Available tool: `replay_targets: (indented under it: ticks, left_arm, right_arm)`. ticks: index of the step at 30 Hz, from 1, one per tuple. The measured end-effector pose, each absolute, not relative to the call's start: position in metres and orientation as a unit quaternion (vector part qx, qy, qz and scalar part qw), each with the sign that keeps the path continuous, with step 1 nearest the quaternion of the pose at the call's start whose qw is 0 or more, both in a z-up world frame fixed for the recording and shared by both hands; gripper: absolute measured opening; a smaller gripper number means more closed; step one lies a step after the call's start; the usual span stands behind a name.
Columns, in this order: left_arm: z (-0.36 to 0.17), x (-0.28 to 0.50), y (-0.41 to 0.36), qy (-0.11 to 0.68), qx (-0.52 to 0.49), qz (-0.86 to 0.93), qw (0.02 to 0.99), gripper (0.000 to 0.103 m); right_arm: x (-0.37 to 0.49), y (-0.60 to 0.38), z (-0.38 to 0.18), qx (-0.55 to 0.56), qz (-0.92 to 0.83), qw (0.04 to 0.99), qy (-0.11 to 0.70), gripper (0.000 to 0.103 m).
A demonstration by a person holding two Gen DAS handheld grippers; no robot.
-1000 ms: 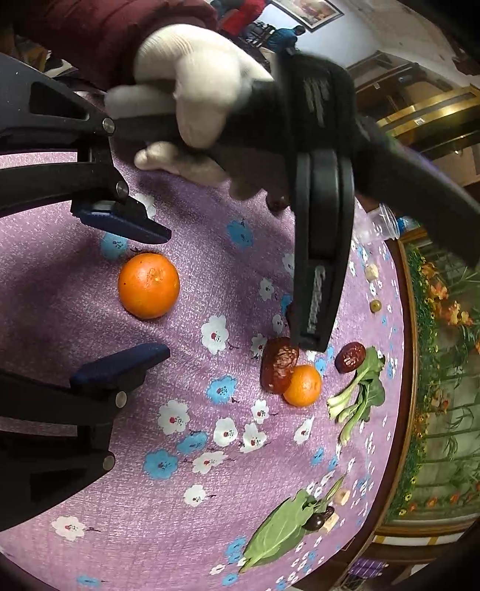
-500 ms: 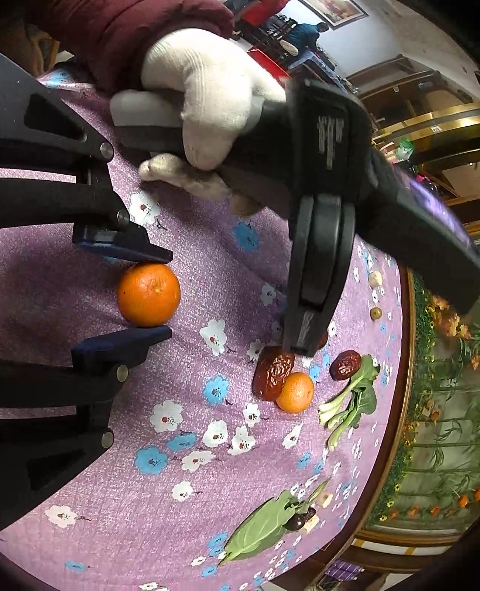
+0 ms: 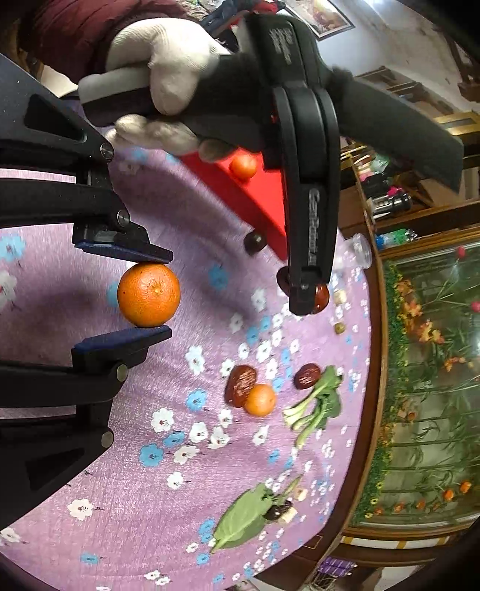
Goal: Organize fruits
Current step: 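Grasp a red date with the left gripper while the right gripper grasps an orange, then carry the date and orange over the red tray and open both grippers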
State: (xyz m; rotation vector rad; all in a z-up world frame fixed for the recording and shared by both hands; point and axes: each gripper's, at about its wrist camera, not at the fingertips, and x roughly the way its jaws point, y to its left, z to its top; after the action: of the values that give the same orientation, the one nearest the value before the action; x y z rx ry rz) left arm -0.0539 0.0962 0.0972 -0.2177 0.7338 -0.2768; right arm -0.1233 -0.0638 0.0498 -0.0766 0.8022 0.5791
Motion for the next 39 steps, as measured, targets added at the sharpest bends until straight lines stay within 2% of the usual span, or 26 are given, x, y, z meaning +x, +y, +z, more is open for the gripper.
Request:
replay_targets:
  ticks: [15,21,25,29,32,35,39]
  left_arm:
    - [0.219,-0.193,0.121,0.223,-0.120,-0.133,0.958,0.029]
    - [0.269,-0.234,0.137,0.173,-0.107,-0.109,0.973,0.029]
    - [0.289,-0.234,0.160,0.176,-0.103,-0.082,0.975,0.029]
    - [0.298,-0.217,0.183,0.185,-0.101,-0.054,0.976,0.029]
    - [0.297,-0.193,0.205,0.199,-0.101,-0.030,0.974,0.029]
    - [0.276,-0.156,0.225,0.229,-0.098,-0.009,0.968,0.029]
    - [0.215,-0.100,0.258,0.291,-0.120,0.010,0.949,0.029]
  right_arm:
    - [-0.193,-0.074,0.135,-0.020,0.288,0.918,0.274,0.037]
    - [-0.221,-0.084,0.213,-0.024,0.297,0.937,0.180,0.037]
    - [-0.226,-0.087,0.261,-0.012,0.310,0.941,0.137,0.037]
    - [-0.216,-0.078,0.302,-0.008,0.323,0.940,0.112,0.037]
    - [-0.193,-0.053,0.315,-0.018,0.340,0.932,0.122,0.037]
    - [-0.157,-0.010,0.299,-0.042,0.354,0.921,0.160,0.037]
    - [-0.104,0.045,0.235,-0.051,0.376,0.894,0.240,0.037]
